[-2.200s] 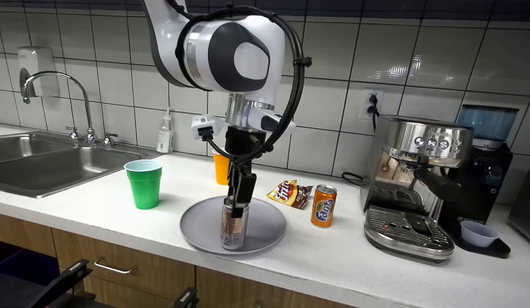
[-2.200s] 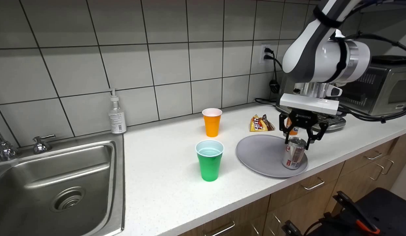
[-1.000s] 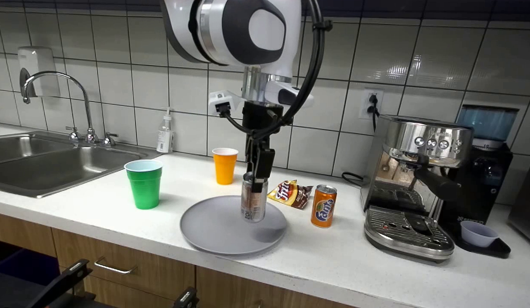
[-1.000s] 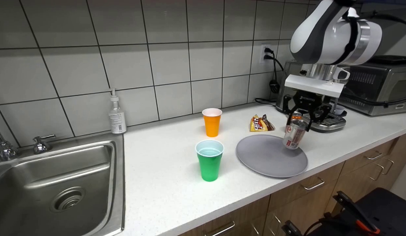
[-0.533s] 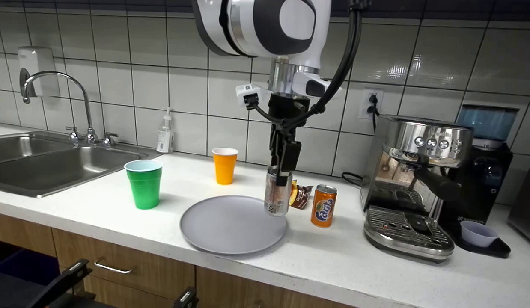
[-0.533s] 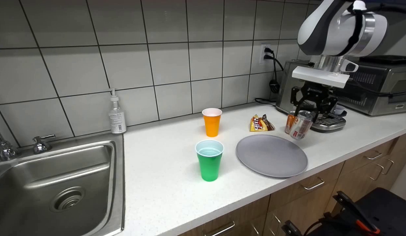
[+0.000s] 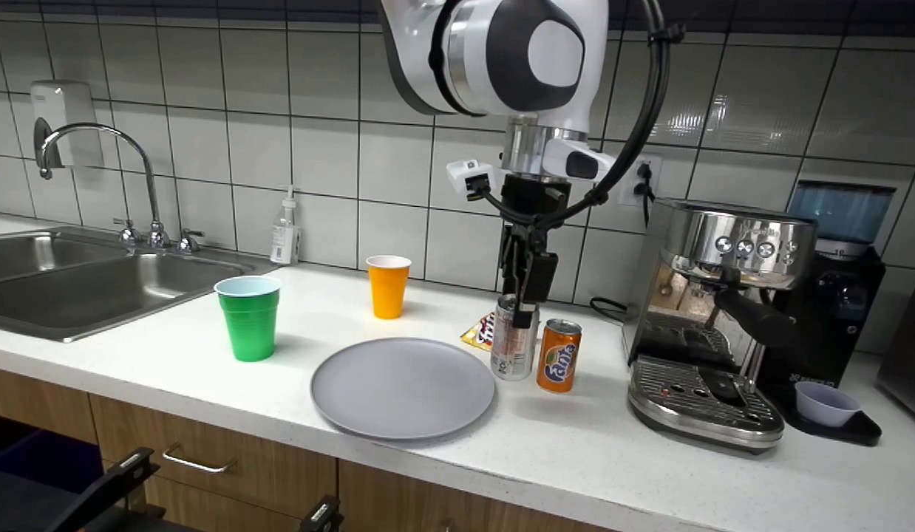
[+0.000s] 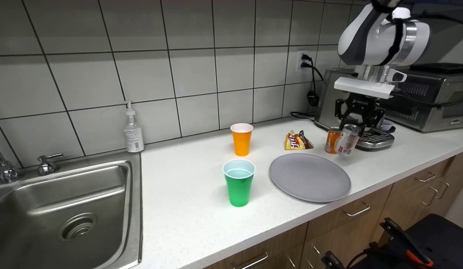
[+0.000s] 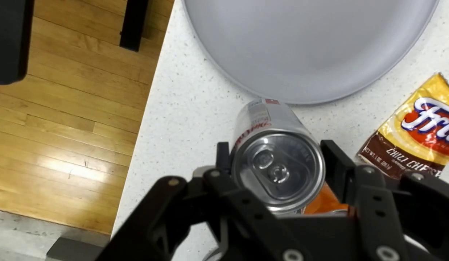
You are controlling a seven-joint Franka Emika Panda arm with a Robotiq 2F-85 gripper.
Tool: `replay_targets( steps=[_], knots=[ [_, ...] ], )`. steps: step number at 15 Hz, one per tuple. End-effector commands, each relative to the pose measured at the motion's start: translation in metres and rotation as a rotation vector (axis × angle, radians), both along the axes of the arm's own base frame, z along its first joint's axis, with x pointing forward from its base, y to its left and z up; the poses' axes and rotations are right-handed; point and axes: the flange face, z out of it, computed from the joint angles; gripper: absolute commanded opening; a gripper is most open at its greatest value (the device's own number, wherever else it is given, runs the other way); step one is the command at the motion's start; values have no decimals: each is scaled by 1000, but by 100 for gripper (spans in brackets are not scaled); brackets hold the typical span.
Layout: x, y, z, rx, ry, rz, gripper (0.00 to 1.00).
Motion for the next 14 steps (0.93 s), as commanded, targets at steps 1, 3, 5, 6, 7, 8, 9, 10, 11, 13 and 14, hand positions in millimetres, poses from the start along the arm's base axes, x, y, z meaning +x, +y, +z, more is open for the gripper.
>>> replay_targets(
  steps=[1,3,5,6,7,8,9,10,11,13,14],
  knots=[
    [17,-27,-3,14,23,-8,38],
    [23,-38,-9,11,34,-20,38],
    [27,-49,-15,8,52,-31,38],
    [28,-55,-19,4,60,-36,38],
    [29,-60,-21,2,70,-40,38],
    [29,-65,-25,2,77,-45,38],
    [29,-69,-27,-2,86,-46,38],
    [29,-73,-30,-1,94,-49,38],
    [29,-78,-33,-1,104,-55,38],
    [28,-85,-37,-2,117,-64,38],
    [28,-88,-39,-3,123,-68,38]
  ],
)
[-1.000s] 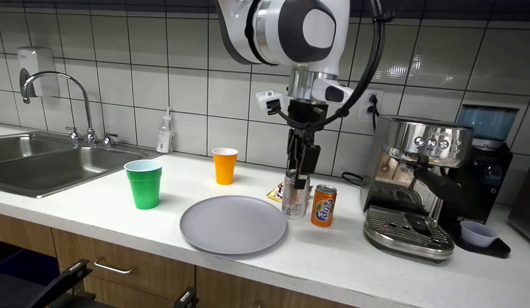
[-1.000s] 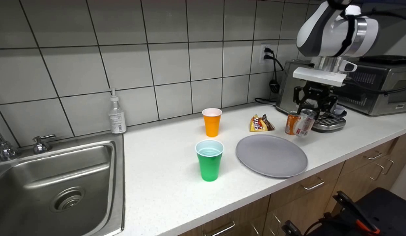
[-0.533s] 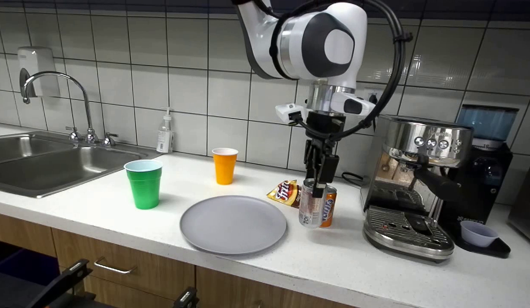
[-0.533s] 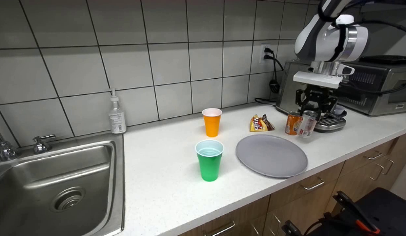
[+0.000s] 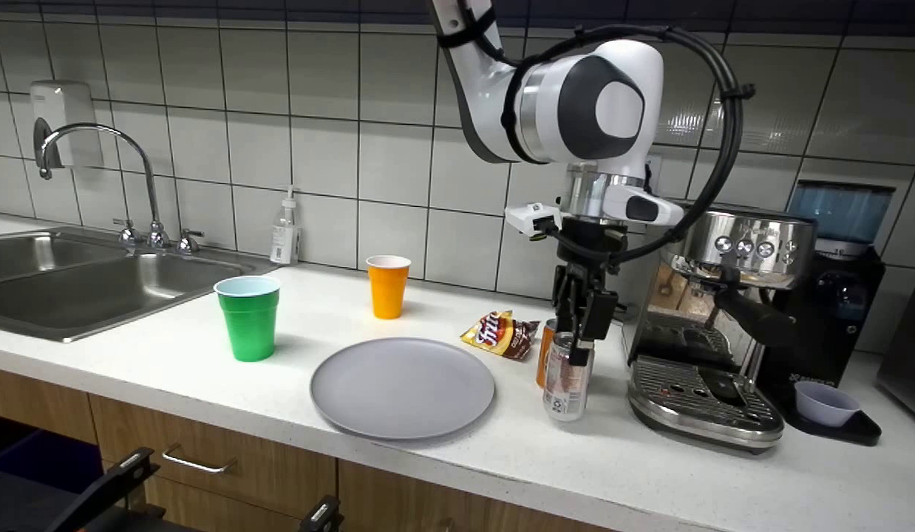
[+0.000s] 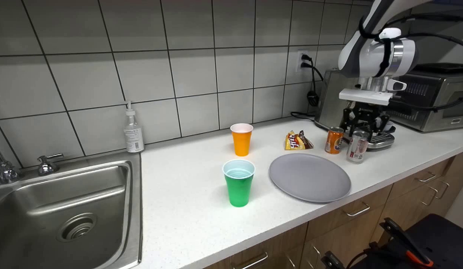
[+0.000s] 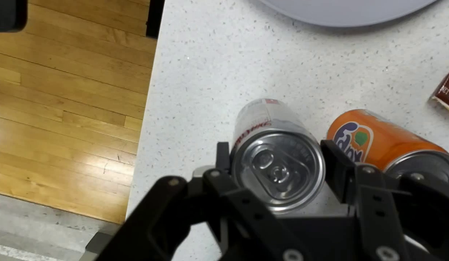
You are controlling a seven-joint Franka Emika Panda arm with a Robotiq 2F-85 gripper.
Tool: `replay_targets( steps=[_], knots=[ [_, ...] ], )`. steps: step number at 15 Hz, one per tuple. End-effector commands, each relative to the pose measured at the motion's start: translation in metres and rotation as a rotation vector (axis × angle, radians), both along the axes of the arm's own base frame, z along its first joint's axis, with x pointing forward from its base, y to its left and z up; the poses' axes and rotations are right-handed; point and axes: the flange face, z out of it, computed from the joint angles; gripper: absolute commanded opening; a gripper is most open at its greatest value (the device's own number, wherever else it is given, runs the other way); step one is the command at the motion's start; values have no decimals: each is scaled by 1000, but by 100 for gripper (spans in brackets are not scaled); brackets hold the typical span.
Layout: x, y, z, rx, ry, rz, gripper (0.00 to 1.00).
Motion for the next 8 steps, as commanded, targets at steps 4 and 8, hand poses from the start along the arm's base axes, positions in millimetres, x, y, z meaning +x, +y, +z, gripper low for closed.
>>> replay_targets(
  steps=[4,8],
  knots=[
    [2,-24,-1,12,35,-10,38],
    [2,-28,-3,14,43,-18,38]
  ],
)
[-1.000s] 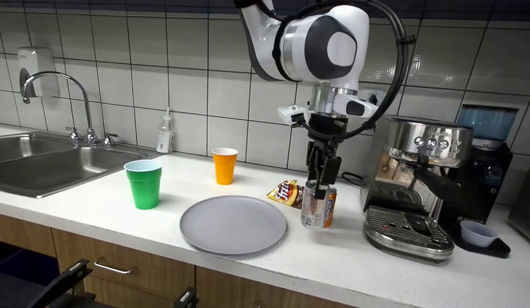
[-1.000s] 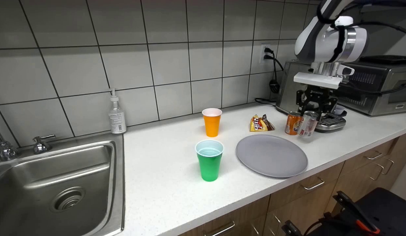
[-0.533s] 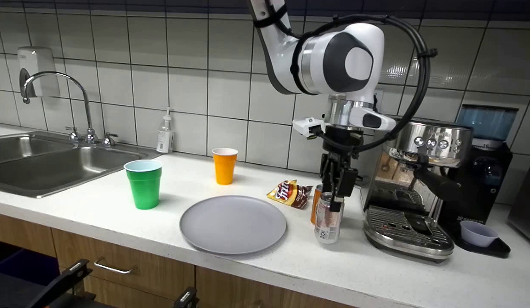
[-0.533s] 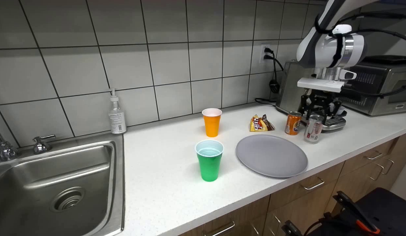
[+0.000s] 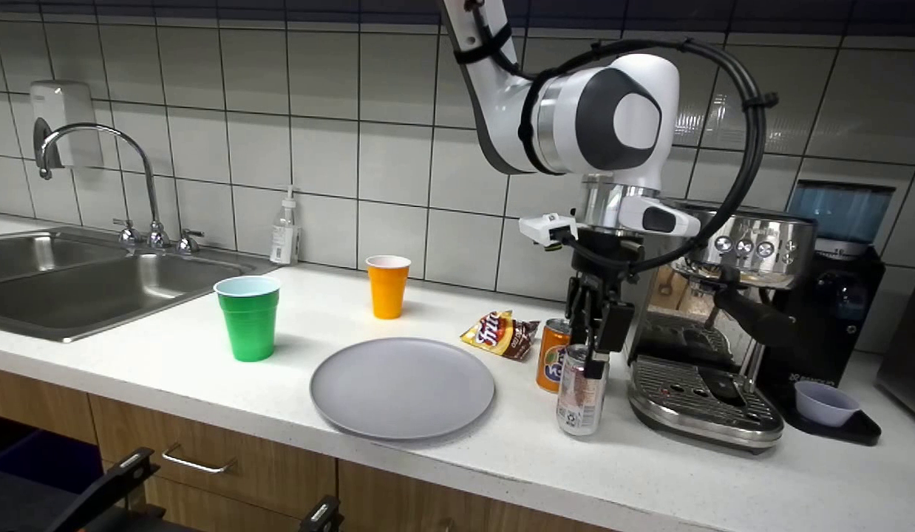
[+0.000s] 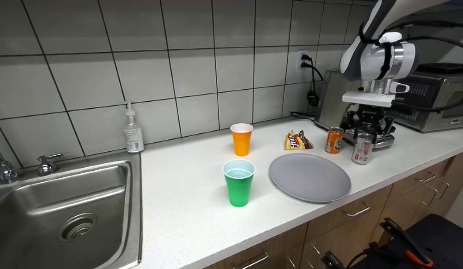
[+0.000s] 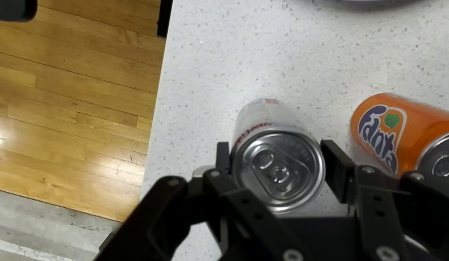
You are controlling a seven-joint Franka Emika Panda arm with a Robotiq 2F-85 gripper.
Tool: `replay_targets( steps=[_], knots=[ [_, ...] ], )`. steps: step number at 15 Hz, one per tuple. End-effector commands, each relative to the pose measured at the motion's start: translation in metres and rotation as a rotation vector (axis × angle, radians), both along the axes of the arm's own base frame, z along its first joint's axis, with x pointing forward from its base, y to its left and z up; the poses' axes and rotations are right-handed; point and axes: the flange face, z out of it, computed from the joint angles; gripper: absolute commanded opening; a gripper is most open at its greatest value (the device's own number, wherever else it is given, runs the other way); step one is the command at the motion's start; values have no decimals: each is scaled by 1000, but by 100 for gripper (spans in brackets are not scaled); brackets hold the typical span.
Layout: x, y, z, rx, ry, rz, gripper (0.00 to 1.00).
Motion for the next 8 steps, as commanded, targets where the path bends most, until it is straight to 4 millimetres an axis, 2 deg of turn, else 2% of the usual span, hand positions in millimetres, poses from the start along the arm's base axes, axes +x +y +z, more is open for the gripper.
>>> replay_targets(
  steps=[1,2,4,8],
  knots=[
    [4,-9,8,15,7,4,88],
    [4,-10,8,15,7,4,89],
    [5,-10,10,13,2,4,99],
    [8,-12,20,8,-12,8,100]
  ],
)
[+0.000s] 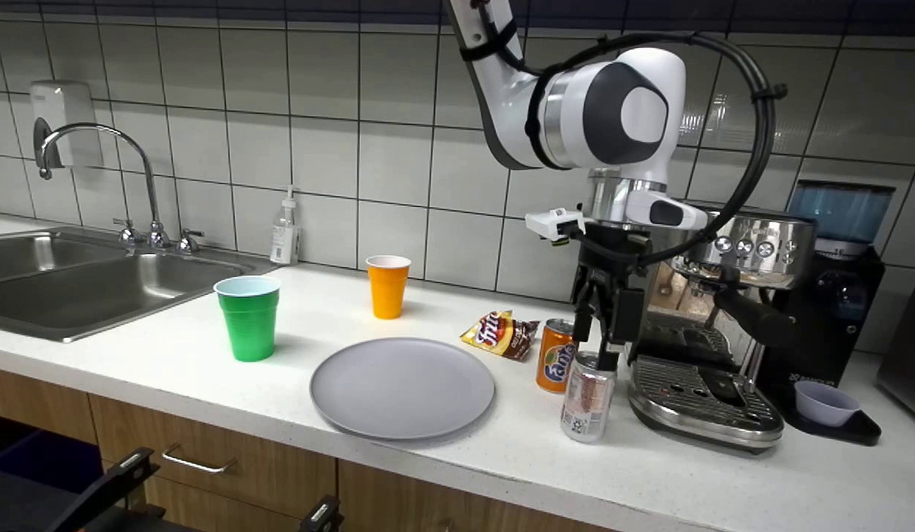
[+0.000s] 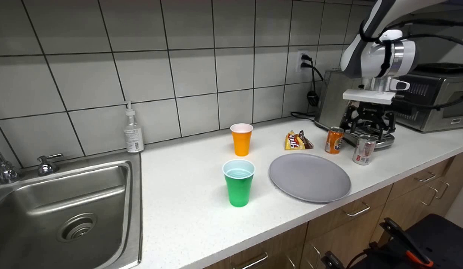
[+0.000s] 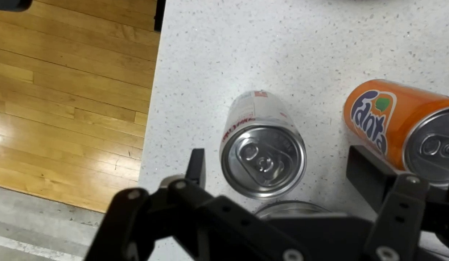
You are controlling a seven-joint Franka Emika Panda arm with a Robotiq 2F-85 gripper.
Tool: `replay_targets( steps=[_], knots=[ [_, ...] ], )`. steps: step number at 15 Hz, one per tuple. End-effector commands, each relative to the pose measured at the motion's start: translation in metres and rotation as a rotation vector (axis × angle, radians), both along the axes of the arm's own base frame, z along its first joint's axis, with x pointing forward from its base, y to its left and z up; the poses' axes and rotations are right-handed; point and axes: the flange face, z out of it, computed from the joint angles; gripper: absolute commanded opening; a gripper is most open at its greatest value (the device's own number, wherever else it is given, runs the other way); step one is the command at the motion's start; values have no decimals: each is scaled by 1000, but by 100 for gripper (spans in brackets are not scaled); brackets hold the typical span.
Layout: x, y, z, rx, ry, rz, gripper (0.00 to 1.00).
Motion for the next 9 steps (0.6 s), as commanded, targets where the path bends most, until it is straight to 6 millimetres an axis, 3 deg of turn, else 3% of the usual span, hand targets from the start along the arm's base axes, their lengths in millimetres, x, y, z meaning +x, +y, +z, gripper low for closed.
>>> replay_targets(
  steps=[1,9],
  knots=[
    [3,-4,16,19,-9,17,100],
    [7,13,45,27,-48,109,100]
  ],
)
